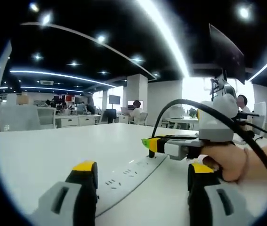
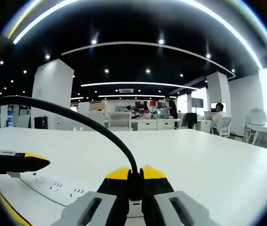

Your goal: Locate the USB plug end of the data cable currently connected to the USB port on the desk. Grip the plug, withdraw it from the port, and place it onto the desktop.

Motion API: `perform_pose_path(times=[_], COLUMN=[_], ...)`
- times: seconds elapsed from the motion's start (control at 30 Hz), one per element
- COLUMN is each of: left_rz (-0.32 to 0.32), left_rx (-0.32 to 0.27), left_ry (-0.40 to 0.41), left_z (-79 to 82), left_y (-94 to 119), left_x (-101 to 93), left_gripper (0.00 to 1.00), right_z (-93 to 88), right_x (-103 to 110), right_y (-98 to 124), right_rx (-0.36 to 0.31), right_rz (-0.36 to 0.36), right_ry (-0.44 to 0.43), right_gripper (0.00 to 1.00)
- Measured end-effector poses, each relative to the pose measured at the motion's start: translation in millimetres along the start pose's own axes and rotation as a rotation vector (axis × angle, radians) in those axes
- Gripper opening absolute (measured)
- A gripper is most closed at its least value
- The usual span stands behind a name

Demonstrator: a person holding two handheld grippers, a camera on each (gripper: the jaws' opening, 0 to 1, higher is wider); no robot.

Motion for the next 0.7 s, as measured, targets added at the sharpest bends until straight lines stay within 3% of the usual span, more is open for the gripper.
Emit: perform_pose_path(times=[0.23,0.7], left_rz=[-0.004,-0.008], left_rx=[0.003,0.012], left_ry=[-0.005,-0.016], left_z=[0.3,0.6], left_y=[-1,-1], left_x=[-0.3,-1.4], left_gripper=[0.78,0.78], right_z=[1.7,5.0], right_x=[-6,-9], right_y=[-2,-9], right_rx=[0.006,0.012], right_rz=[-0.009,0.005], right_ry=[-0.070,-0.132], right_gripper=[0.09,0.09])
Point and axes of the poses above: the point that each gripper's makers call its tool centre point, and the gripper's own axes: y roughly backward along the fingers, x roughly to its left, z roughly out of its top, the point moved 2 cm from there along y, roughly backward along the fingers, and after that the axes turned 14 degrees about -y, right-handed, at the moved point
